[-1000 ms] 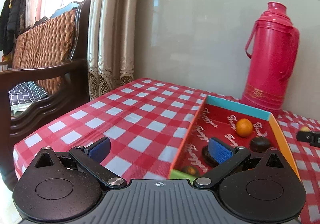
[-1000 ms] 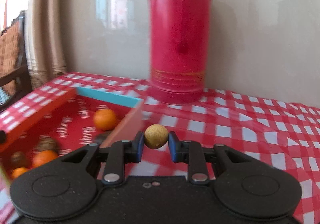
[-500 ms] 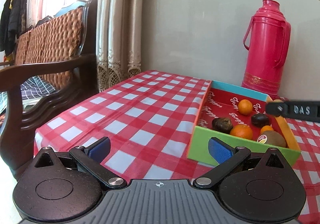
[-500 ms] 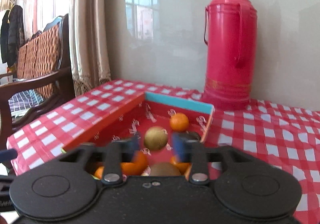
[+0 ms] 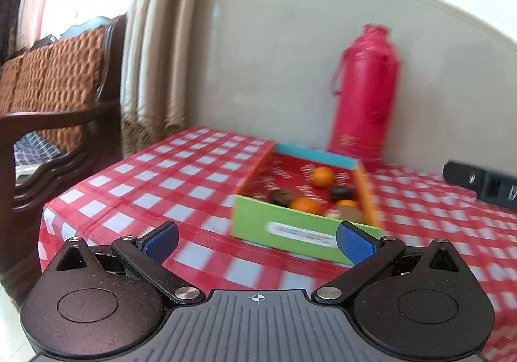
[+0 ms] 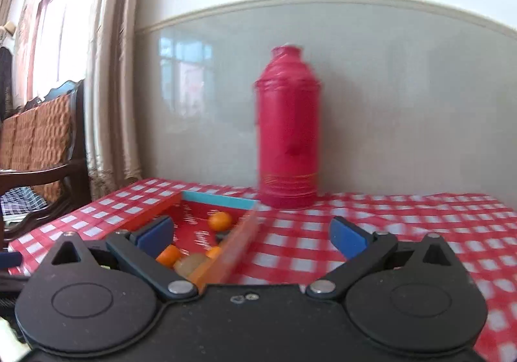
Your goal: Organize fruits
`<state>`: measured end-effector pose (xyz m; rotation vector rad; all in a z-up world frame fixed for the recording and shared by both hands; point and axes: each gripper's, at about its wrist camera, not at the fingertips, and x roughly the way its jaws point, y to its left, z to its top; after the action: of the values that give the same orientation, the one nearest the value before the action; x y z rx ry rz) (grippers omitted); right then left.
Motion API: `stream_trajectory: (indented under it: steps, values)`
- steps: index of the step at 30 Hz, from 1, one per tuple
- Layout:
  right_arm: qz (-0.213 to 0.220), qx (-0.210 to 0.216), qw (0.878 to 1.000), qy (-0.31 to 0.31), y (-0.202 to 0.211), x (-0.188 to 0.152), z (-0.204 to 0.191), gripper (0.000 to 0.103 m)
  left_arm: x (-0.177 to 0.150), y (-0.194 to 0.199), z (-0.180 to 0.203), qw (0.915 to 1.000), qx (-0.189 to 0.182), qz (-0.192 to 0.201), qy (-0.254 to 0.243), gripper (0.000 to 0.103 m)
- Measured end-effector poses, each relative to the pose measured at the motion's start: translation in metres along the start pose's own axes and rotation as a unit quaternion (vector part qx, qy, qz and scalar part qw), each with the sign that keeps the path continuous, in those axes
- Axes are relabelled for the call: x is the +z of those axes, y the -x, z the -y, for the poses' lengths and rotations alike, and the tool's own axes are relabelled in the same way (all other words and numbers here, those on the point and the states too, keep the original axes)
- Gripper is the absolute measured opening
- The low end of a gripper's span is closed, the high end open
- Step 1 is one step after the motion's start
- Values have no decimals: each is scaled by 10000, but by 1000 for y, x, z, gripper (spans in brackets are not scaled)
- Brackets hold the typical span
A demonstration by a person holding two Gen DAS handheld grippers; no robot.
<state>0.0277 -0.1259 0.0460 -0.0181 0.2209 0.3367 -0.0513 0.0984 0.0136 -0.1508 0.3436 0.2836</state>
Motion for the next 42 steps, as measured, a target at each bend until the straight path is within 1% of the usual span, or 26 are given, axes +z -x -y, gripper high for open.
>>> stream_trajectory:
  steps: [2,4,7,9,10,12,14,17,19,22,26,29,42]
  values:
    - [-50,-116,9999,-61,18,-8,11,97,-8,19,11,9998,-95,127,-122,103]
    - [-66,-169,9998,-68,32,-16,19,97,-15,32,23,9992,-239,134,-278,103]
    - [-115,-240,9996,-48,43,-26,29,97,-22,39,42,9977,-405,208,-493,103]
    - [-146,-269,9995,-65,47,-33,35,97,-21,42,52,9963,-494,381,-587,103]
    - [-186,-281,9994,-50,48,-36,37,97,-21,42,58,9955,-507,464,-659,103]
    - [-310,-360,9989,-46,50,-39,41,97,-22,41,69,9945,-445,467,-821,103]
    - [-229,-397,9989,-66,58,-39,46,97,-23,40,75,9935,-454,405,-965,103]
    - [-128,-495,9987,-60,66,-40,54,97,-23,44,78,9921,-407,441,-1099,103]
    - [-166,-480,9986,-173,66,-41,60,97,-23,44,76,9924,-397,441,-1078,103]
    - [-242,-431,9985,-229,62,-42,62,97,-21,40,69,9951,-351,336,-863,103]
    - [-279,-313,9991,1,60,-44,53,97,-20,35,59,9974,-342,265,-579,103]
    - [-274,-290,9990,177,61,-44,47,97,-22,35,58,9973,-353,278,-580,103]
    - [-331,-266,9990,124,61,-43,51,97,-22,34,56,9977,-339,264,-516,103]
